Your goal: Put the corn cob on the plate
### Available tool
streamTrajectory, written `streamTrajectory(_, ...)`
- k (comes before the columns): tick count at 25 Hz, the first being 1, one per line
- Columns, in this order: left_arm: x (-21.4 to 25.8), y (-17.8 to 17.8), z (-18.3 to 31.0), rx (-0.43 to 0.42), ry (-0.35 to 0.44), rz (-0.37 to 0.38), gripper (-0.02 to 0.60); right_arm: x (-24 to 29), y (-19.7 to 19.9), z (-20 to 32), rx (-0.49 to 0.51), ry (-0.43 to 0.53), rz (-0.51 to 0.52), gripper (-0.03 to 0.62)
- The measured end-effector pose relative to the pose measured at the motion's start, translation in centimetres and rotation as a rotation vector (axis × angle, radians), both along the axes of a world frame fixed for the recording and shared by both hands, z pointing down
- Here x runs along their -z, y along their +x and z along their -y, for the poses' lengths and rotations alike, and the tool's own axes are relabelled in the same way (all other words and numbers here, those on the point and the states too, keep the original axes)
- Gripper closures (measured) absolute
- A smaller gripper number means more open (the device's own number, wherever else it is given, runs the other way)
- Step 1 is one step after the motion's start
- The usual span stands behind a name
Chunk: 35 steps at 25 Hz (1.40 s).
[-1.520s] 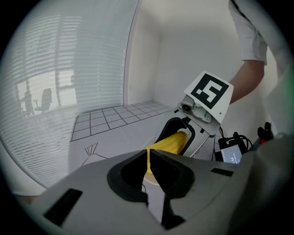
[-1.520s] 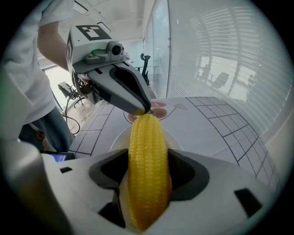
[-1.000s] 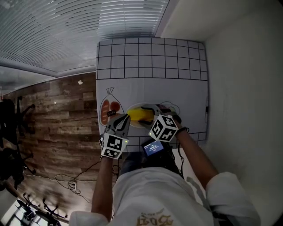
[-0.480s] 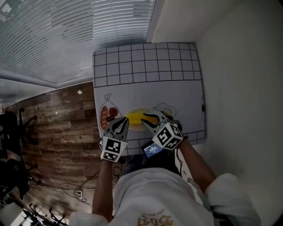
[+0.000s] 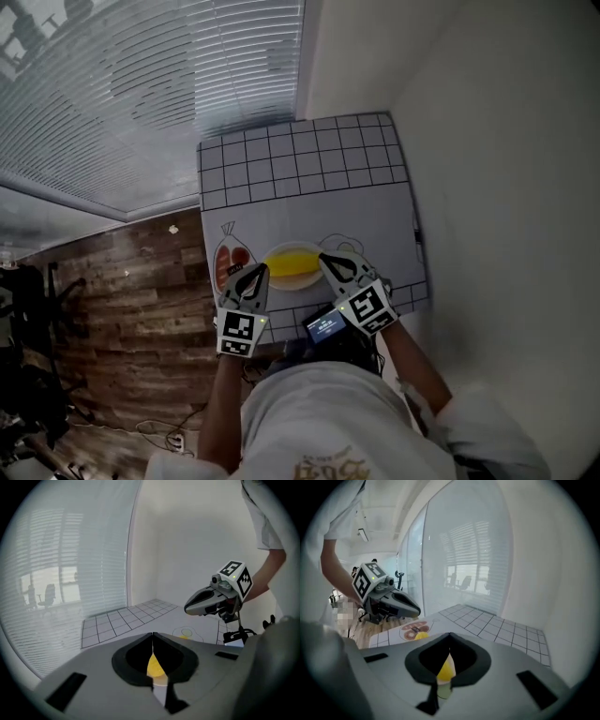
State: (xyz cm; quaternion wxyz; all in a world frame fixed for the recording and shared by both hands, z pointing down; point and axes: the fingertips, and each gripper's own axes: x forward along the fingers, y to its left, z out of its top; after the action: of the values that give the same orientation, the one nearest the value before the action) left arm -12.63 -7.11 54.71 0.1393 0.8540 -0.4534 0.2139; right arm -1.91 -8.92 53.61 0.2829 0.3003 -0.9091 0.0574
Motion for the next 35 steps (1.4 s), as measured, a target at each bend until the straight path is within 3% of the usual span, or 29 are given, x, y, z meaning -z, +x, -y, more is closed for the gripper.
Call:
streamTrajectory(7,3.6,0.0,-0.8,0.007,0.081,-0.023,0.572,4.2,2.2,-0.5,-0.179,0.034,0.136,0.586)
streamTrajectory(10,4.9,0.4,-1.4,-0.006,0.089,-0.058,0.572,5.7,3.2,-0.9,-0.24,0.07,0.155,0.586)
streamTrajectory(15,8.8,0.5,-1.9,0.027,0.173,-0.15,0.572,8.8,4.5,-1.9,-0.337,0.179,0.206,0.587)
streamTrajectory(17,10.4,0.3,-2.2,0.054,0.201,-0.168,0.572,9.6,4.8,-2.6,-0.346,0.194,0.215,0.587)
streamTrajectory(22,12.6,0.3,-2.6,0.061,0.285,-0.1,0.574,11.1,5.5,-3.7,-0.373,0.218,0.223,0.588)
streamTrajectory(27,13.3,-0.2,-3.2,0.078,0.306,-0.095,0.574,11.8,5.7,-4.2,-0.37,0.218,0.216,0.588)
streamTrajectory(32,13.4,-0.9,-3.6,0.105,0.3,-0.158,0.574,12.4,5.9,-4.2,-0.381,0.235,0.236,0.588)
streamTrajectory(35,13.4,-0.8,-3.5,0.105,0.302,-0.149,0.574,12.4,6.1,-4.1,-0.384,0.232,0.248,0.588)
